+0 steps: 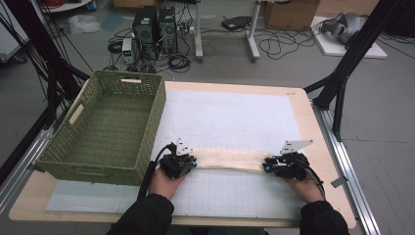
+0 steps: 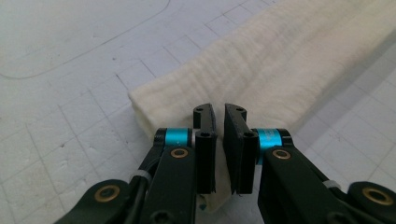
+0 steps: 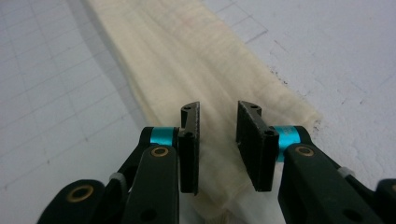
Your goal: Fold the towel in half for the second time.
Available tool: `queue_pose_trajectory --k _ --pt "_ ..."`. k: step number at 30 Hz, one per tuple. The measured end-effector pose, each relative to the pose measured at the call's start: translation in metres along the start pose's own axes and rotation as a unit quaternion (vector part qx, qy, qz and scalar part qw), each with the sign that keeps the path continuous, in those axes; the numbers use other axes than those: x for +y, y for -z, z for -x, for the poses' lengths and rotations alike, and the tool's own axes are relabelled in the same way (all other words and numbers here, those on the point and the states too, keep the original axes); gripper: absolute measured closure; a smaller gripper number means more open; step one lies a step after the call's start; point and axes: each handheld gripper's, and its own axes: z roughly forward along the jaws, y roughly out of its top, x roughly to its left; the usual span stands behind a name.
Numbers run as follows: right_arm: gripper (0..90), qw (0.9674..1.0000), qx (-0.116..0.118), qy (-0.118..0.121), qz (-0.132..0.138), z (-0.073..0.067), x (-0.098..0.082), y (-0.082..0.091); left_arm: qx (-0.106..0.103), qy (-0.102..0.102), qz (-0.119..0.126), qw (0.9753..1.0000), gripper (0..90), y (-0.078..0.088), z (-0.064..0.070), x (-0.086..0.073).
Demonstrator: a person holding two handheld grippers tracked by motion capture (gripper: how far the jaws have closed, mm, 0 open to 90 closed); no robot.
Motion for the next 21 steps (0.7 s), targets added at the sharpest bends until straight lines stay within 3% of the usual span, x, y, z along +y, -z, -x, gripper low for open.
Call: queue_pose_trajectory --k 7,10,12,14,17,21 --pt "69.7 0.9998 0.000 -0.012 0.017 -0.001 -0.015 0.012 0.000 0.003 0.001 1.0000 81.9 0.000 0.000 0.000" --pt "68.8 0.9996 0.001 -0.011 0.028 -0.001 -0.011 0.014 0.002 0.006 0.002 1.0000 81.7 -0.001 0.000 0.000" --pt "68.6 0.9986 0.002 -0.015 0.051 -0.001 -0.005 0.019 0.007 0.002 0.002 1.0000 80.4 0.001 0.001 0.001" --pt "67.4 0.9979 -0.003 -0.016 0.063 0.001 0.001 0.020 0.003 0.006 0.025 0.9997 77.7 0.004 0.001 0.003" --pt "67.5 0.9975 -0.008 -0.025 0.066 0.005 0.006 0.017 0.014 0.005 0.046 0.9988 77.0 0.010 -0.001 0.008" --pt "66.9 0.9983 -0.010 -0.029 0.050 0.008 0.007 0.009 0.025 0.007 0.030 0.9992 77.1 0.010 -0.006 0.007"
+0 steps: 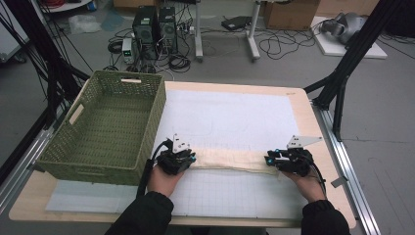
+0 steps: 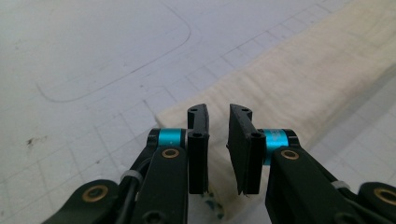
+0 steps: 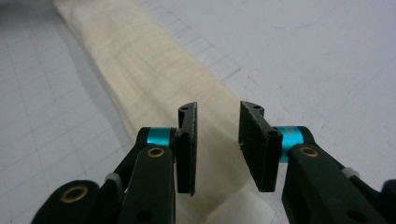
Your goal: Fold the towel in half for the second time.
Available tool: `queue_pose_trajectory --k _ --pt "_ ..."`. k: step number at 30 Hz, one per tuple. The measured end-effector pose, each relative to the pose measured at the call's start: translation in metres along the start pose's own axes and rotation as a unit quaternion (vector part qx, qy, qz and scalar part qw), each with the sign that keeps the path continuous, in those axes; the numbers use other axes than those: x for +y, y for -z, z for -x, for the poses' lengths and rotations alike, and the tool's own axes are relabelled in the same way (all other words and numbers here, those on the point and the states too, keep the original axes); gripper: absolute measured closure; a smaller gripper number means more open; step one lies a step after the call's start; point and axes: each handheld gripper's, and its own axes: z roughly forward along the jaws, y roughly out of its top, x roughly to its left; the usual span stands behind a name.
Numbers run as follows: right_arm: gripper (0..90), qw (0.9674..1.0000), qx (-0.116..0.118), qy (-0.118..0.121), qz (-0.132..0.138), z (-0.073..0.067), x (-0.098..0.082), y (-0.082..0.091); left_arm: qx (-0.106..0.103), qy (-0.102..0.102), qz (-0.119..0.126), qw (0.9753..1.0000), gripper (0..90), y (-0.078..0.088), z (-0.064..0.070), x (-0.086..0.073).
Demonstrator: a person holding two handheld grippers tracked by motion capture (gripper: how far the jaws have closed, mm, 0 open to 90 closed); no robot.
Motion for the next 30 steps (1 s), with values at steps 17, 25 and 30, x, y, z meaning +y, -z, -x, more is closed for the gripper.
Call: queue_pose_trajectory --k 17,25,30 --pt "61.0 0.9992 -0.025 0.017 -0.026 -0.012 -0.018 -0.004 0.012 -0.012 -0.023 0.9996 66.7 -0.008 0.001 -0.008" --pt "58.5 0.9991 -0.028 0.018 -0.024 -0.013 -0.018 -0.004 0.011 -0.010 -0.020 0.9997 66.3 -0.008 0.001 -0.009" --pt "54.9 0.9994 -0.022 0.012 -0.024 -0.014 -0.017 -0.005 0.012 -0.016 -0.021 0.9996 64.8 -0.008 0.002 -0.009"
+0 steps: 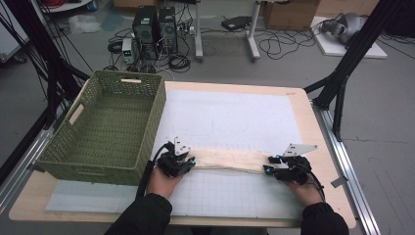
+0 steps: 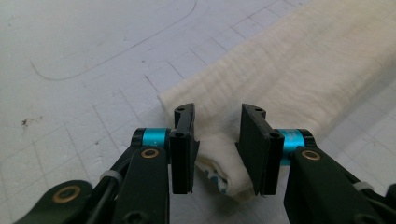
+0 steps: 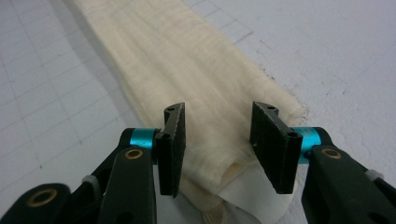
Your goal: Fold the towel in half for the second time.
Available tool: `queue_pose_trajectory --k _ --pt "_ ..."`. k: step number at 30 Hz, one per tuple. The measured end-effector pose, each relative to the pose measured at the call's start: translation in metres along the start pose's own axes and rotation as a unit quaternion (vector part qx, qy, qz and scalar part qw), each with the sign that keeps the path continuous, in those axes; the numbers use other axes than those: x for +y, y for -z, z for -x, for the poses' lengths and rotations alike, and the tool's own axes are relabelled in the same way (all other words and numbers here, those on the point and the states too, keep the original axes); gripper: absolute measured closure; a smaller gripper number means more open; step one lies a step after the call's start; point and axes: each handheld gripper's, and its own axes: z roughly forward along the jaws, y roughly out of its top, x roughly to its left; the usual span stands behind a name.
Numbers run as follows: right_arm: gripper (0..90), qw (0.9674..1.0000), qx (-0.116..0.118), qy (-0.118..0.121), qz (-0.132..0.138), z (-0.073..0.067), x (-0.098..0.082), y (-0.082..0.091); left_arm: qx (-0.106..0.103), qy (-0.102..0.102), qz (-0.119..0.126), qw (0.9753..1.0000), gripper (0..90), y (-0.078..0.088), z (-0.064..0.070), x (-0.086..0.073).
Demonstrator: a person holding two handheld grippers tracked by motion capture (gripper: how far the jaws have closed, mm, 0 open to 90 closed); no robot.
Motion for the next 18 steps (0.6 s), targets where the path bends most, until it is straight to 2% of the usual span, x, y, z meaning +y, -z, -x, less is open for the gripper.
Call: queue_pose_trajectory --k 4,7,11,14,18 --pt "51.7 0.9999 0.000 -0.001 0.010 0.000 0.001 0.004 -0.011 0.005 0.002 0.9999 62.0 0.002 -0.001 0.001" --pt "49.1 0.9992 0.003 -0.017 0.035 0.001 0.004 0.011 -0.020 0.009 0.012 0.9997 60.0 0.007 -0.002 0.002" --pt "47.0 0.9985 -0.002 -0.017 0.052 -0.003 0.009 0.016 -0.016 0.020 0.033 0.9991 58.1 0.013 -0.003 0.004" --pt "45.7 0.9986 -0.005 -0.018 0.050 -0.003 0.009 0.016 -0.014 0.026 0.041 0.9987 56.3 0.016 -0.004 0.006" --pt "44.8 0.9989 -0.007 -0.020 0.042 -0.003 0.008 0.014 -0.014 0.030 0.036 0.9988 55.2 0.018 -0.006 0.008"
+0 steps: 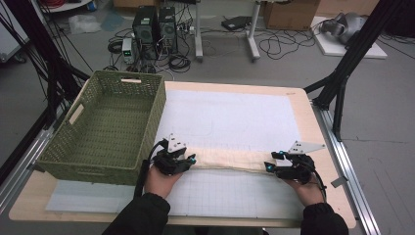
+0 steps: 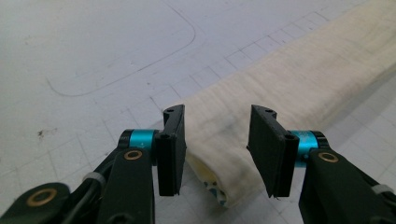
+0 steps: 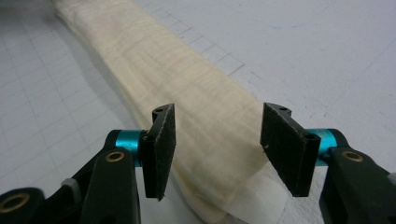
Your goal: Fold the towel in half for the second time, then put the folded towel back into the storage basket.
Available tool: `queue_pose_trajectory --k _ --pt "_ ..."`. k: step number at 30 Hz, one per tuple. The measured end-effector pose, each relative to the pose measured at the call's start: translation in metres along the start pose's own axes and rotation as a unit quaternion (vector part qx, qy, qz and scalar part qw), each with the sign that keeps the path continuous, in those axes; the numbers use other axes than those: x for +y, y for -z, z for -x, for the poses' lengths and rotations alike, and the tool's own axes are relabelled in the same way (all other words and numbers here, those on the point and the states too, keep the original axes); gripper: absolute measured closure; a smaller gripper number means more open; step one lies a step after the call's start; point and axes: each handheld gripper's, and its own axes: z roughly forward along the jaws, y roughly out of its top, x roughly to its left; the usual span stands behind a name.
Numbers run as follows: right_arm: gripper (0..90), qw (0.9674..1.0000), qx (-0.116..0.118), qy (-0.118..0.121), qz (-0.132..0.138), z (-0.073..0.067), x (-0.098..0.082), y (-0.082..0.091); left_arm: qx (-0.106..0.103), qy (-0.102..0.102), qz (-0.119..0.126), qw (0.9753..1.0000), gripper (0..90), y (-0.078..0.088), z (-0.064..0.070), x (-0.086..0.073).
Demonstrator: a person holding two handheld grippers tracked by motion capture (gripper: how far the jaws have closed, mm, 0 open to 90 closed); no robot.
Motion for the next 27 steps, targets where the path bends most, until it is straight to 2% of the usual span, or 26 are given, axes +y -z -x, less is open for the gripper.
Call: queue_pose_trajectory --k 3,16,19,25,27 --pt "45.3 1.0000 0.002 -0.002 0.003 0.0005 0.0000 0.0004 0.011 0.003 0.006 0.9999 52.4 0.0025 -0.0010 0.0008" --pt "44.3 1.0000 0.006 -0.001 -0.003 -0.0009 0.0002 -0.0008 0.020 0.021 0.014 0.9995 51.6 0.0099 -0.0075 0.0047" --pt "44.2 1.0000 0.003 -0.007 0.001 -0.0006 0.0016 0.0006 0.021 0.025 0.011 0.9994 51.6 0.0082 -0.0078 0.0048" --pt "45.1 0.9999 -0.003 -0.011 0.004 0.0007 0.0035 0.0020 0.023 0.022 -0.003 0.9995 52.6 0.0044 -0.0070 0.0033" --pt "47.9 0.9999 -0.004 -0.012 0.006 0.0016 0.0038 0.0025 0.025 0.026 -0.002 0.9993 53.2 0.0038 -0.0071 0.0014"
